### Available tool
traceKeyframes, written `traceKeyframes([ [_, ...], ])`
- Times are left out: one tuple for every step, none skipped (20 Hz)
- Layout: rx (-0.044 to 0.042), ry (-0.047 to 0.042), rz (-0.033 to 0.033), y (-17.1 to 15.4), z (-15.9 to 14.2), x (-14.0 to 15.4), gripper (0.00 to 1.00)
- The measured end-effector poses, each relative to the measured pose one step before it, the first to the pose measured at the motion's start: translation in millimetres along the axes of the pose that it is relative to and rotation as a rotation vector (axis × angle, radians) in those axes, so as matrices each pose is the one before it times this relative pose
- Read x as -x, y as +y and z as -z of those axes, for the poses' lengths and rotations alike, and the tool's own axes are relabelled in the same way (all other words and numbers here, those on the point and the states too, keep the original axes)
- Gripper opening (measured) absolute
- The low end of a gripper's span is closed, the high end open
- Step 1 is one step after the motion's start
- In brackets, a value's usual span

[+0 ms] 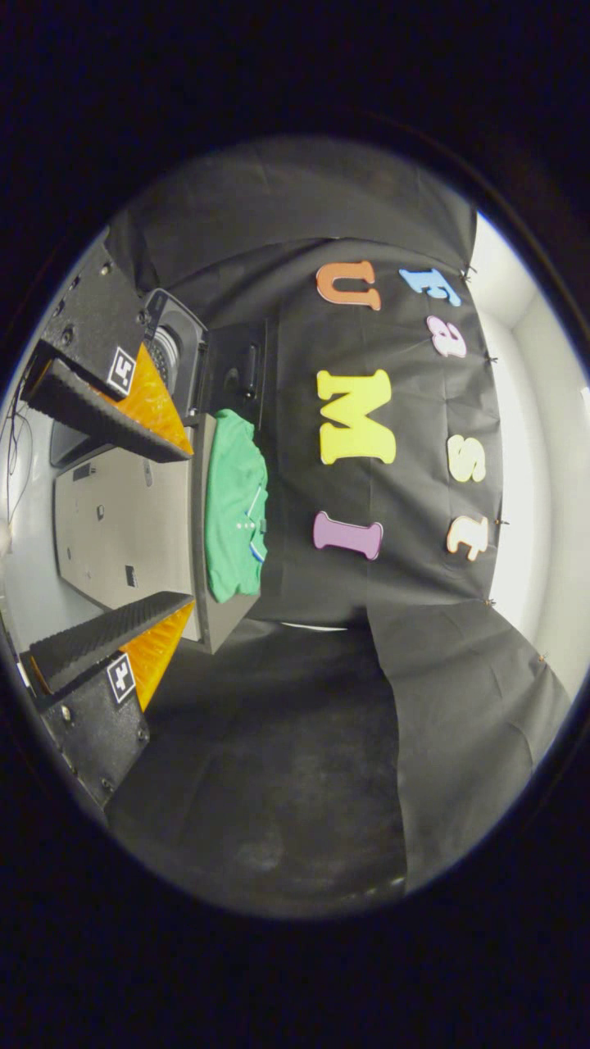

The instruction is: Put the clothes into the washing machine and then close the washing machine lid.

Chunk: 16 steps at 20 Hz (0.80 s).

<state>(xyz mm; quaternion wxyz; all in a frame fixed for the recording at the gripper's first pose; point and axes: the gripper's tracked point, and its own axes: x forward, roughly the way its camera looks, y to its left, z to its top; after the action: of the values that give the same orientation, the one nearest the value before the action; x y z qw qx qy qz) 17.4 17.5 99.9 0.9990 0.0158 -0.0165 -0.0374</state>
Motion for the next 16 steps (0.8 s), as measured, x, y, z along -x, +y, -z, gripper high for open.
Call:
traceKeyframes([
  [-0.00174, 0.0075, 0.00433, 1.09, -8.69, -3.85, 0.99],
  [-0.0046, 0.00858, 0.00916, -0.09, -10.33, -2.24, 0.99],
  [-0.00647, 0.01133, 0.01164, -0.66, -9.44, -6.73, 0.99],
  [-0.00429, 0.00476, 0.00445, -0.43, -11.02, -6.82, 0.99],
  [0.00103, 0.00151, 0.00597, 1.45, -10.7, -6.84, 0.99],
  [0.00259, -0.00069, 0.00363, 0.07, -11.56, -9.84, 0.99],
  [-0.0015, 0.00015, 0.00437, 1.49, -12.45, -9.07, 0.99],
  [0.00454, 0.00958, 0.00314, 1.18, -9.56, -11.15, 0.99],
  [0.00423, 0.00681, 0.00128, 0.72, -7.01, -11.11, 0.99],
  [-0.00134, 0.00694, -0.00224, 1.93, -9.71, -11.95, 0.99],
  [0.0037, 0.00882, -0.01023, 2.49, -8.41, -13.52, 0.99],
  [0.00137, 0.01319, -0.00218, 1.56, -6.52, -12.94, 0.99],
  [0.00133, 0.01506, -0.00693, 0.86, -4.28, -14.4, 0.99],
  [-0.00132, 0.02352, -0.00746, 2.23, -5.21, -15.59, 0.99],
  [-0.0063, 0.01636, -0.00688, 3.47, -5.22, -14.7, 0.99],
  [-0.00393, 0.01064, -0.00564, 1.95, -4.66, -15.31, 0.99],
])
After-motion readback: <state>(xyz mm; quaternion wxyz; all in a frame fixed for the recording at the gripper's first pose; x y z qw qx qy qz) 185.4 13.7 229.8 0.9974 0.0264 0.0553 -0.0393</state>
